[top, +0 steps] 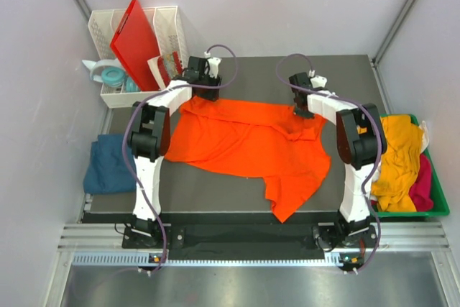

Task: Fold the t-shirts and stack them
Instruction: Fold the flattened tshirt in 1/3 of the way

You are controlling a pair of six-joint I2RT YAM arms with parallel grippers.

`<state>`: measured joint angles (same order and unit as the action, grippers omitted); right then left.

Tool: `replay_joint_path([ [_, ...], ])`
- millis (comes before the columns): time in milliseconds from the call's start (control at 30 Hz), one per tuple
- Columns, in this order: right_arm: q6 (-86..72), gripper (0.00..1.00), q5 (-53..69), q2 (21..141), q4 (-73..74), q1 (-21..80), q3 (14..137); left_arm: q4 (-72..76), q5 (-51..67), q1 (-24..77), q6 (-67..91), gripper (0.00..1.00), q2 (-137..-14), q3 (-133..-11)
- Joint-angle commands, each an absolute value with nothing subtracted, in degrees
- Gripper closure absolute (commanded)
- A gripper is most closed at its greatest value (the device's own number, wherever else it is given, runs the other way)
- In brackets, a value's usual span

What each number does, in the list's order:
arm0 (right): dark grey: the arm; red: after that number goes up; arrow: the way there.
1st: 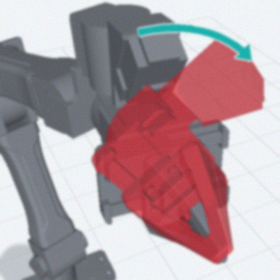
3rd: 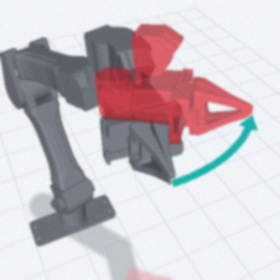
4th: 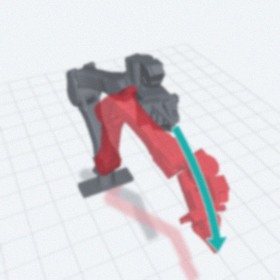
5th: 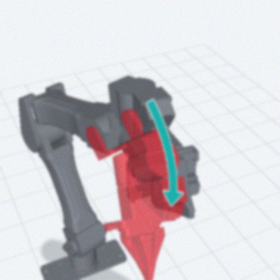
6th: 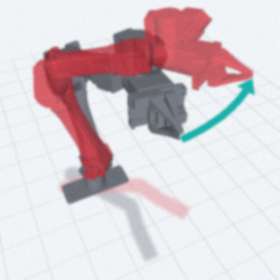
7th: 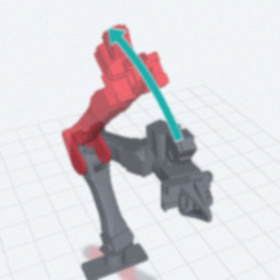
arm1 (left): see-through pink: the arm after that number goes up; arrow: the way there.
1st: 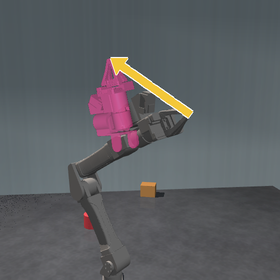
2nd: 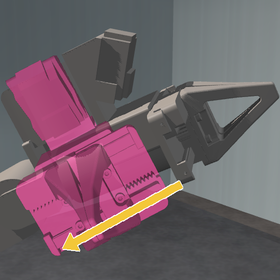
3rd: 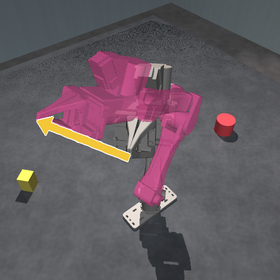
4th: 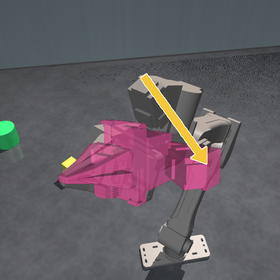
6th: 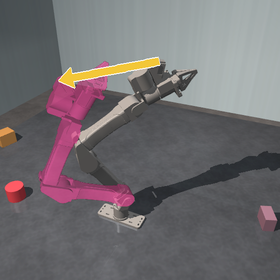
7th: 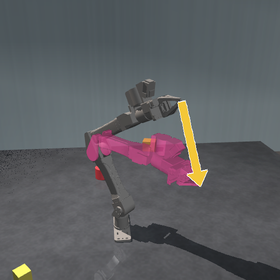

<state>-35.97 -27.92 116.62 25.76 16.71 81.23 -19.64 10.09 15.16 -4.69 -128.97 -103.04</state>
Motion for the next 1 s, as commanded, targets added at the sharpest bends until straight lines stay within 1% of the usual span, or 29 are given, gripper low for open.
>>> replay_joint_path([
  [0, -37.97, 1.00, -26.90, 119.09, 27.94, 13.19, 84.20, -21.52, 10.81, 15.47, -5.97, 0.50, -130.16, -106.08],
  [233, -37.44, 1.00, -24.35, 124.53, 34.01, 7.74, 90.25, -25.31, 10.02, 16.52, -7.21, 0.51, -132.27, -107.49],
  [333, -35.95, 1.00, -23.64, 127.69, 36.91, 5.72, 95.43, -26.01, 9.93, 16.61, -6.77, 0.51, -132.54, -107.49],
  [400, -34.55, 1.00, -23.73, 129.98, 40.42, 4.40, 101.58, -26.45, 9.76, 16.52, -6.33, 0.51, -132.80, -107.75],
  [600, -31.99, 1.00, -22.41, 141.65, 47.71, 2.02, 121.08, -27.42, 8.53, 17.05, -6.07, 0.51, -133.77, -107.84],
  [633, -31.99, 1.00, -22.24, 142.90, 49.38, 1.59, 126.59, -27.25, 8.35, 17.05, -6.06, 0.51, -134.03, -107.67],
  [733, -31.90, 0.96, -21.36, 146.95, 50.10, 1.23, 134.00, -26.02, 7.30, 17.05, -4.92, 0.51, -134.12, -107.06],
  [800, -31.82, 0.93, -20.04, 145.91, 49.05, 1.23, 134.04, -23.65, 5.81, 17.05, -3.79, 0.51, -132.73, -106.18],
  [833, -31.64, 0.92, -19.69, 144.42, 46.35, 1.49, 130.90, -22.77, 5.37, 16.96, -3.26, 0.50, -132.02, -105.48],
  [867, -30.86, 0.86, -18.73, 142.14, 43.53, 1.84, 127.65, -22.24, 5.10, 17.05, -2.64, 0.47, -131.14, -105.21],
  [900, -30.41, 0.81, -18.55, 135.59, 40.20, 2.19, 123.53, -21.19, 5.01, 16.96, -2.03, 0.45, -128.87, -104.94],
  [933, -29.98, 0.73, -18.20, 131.79, 32.34, 3.07, 114.52, -20.31, 5.01, 16.96, -1.76, 0.44, -127.37, -103.98],
  [967, -29.80, 0.58, -17.06, 128.18, 28.86, 3.34, 110.69, -19.26, 5.01, 16.96, -1.50, 0.39, -125.70, -103.10],
])
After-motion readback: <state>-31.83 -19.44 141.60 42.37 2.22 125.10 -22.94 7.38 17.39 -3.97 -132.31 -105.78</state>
